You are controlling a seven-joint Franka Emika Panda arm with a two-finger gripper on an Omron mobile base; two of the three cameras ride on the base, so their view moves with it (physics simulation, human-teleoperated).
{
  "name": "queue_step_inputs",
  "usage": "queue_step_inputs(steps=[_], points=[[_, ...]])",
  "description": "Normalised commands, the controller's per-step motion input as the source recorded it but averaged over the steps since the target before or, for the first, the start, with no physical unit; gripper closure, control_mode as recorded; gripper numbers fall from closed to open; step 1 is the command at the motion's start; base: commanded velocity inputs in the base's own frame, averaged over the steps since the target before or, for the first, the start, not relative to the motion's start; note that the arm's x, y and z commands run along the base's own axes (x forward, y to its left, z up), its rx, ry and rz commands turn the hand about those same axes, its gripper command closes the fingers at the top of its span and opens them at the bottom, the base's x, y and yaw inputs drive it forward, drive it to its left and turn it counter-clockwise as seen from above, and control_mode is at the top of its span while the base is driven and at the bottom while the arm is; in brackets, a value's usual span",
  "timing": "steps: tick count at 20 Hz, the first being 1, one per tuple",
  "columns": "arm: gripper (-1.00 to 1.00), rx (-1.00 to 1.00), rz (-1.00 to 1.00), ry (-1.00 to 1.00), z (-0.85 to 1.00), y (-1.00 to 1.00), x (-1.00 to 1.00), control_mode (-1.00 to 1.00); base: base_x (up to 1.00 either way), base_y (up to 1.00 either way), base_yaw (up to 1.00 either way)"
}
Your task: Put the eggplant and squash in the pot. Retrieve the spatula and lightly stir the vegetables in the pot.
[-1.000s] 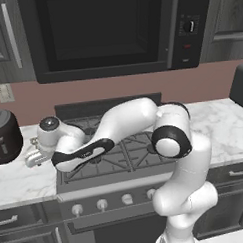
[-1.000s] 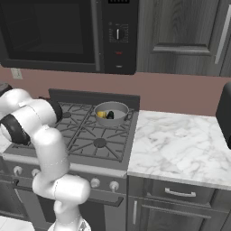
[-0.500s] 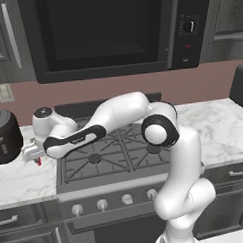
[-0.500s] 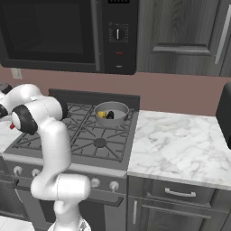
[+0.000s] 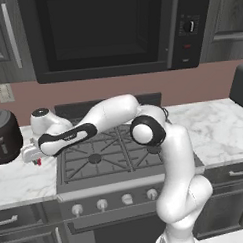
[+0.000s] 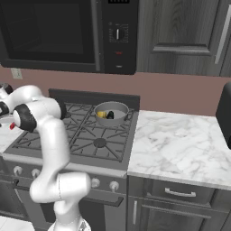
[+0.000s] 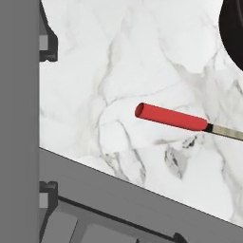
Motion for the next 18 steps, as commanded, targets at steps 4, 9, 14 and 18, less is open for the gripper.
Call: queue_step_inputs(steps=[4, 9, 14, 18], points=[[-1.00, 0.00, 0.00, 0.00, -0.19, 0.12, 0.11, -1.00, 0.00, 0.00, 0.00], [-1.00, 0.00, 0.00, 0.00, -0.11, 0.14, 0.38, -1.00, 0.00, 0.00, 0.00], [-1.00, 0.00, 0.00, 0.00, -0.09, 0.21, 0.37, -1.00, 0.00, 0.00, 0.00], [-1.00, 0.00, 0.00, 0.00, -0.26, 0.22, 0.24, -1.00, 0.00, 0.00, 0.00]])
